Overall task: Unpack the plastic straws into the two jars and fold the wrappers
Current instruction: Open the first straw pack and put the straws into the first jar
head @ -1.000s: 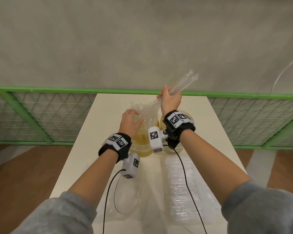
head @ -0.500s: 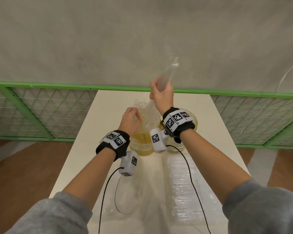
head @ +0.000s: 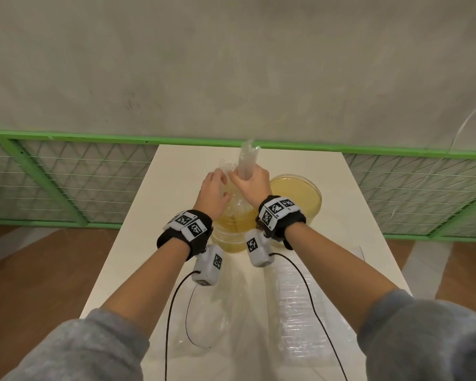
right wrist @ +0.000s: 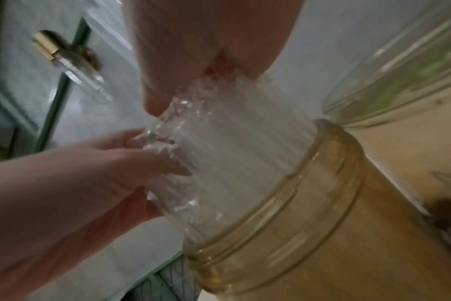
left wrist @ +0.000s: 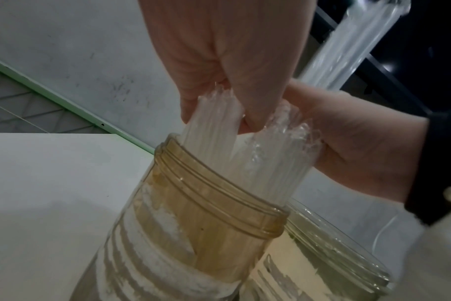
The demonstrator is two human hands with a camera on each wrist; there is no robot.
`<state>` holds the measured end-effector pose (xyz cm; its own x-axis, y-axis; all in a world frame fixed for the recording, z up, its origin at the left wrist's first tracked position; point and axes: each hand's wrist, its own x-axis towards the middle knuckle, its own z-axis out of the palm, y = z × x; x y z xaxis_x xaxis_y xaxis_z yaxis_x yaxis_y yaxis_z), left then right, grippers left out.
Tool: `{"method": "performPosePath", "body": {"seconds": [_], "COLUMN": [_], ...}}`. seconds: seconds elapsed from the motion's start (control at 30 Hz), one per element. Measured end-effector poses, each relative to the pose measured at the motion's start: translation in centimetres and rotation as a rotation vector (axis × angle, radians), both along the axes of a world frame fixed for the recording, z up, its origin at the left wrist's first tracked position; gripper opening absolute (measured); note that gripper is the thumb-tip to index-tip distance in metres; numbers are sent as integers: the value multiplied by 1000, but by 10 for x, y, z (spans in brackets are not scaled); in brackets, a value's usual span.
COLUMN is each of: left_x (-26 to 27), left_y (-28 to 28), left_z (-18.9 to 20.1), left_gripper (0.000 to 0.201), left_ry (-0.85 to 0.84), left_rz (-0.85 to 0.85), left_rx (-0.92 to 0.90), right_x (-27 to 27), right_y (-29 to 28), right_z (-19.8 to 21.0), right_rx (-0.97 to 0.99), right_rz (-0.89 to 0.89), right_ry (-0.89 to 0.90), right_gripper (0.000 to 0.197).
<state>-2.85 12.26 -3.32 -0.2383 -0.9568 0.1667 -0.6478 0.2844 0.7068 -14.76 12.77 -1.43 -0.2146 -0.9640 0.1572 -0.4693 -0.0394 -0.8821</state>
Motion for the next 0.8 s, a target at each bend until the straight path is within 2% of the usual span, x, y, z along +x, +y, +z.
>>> {"method": "performPosePath", "body": {"seconds": [0.07,0.13,0.2,0.27,0.33,0.4,0.5,0.57,0.63,0.7,0.73,0.8], "left_x": [-1,-1,-2,-3,-3,-3,-3,-3,-3,-3,-3,-3], "left_y": [1,1,0,0,0,-1,-2,-2,-1,-1,-1,0], "left_z": [1,2,2,0,-2,-4,-4,-4,-3,-2,-2,-1], "left_gripper": [46,62,65,61,58,56,56,56,55,54,54,53], "left_ry": [50,35,1,-17,-23,-15,-12,-10,-1,0,-6,-16], "left_rz": [-18,-22,-13,2,11,17,19,18,26,35,40,45], "left_rx": [9,18,36,44,46,46,47,54,56,52,53,47], "right_x": [3,2,-3,-7,-7,-6,-10,-15,-19,-21,-21,-17], "right_y": [4,11,15,8,2,1,3,8,18,33,37,36], "right_z": [4,11,13,2,-11,-14,-5,5,15,27,33,38], "right_rx": [-42,-120,-192,-131,15,158,258,188,61,-160,-291,-437], "right_rz": [0,-57,-121,-128,-78,12,124,135,116,84,74,87], "right_ry": [48,37,52,155,273,285,177,52,-80,-187,-193,-60], "right_gripper": [43,33,18,10,44,68,103,117,115,103,90,60]}}
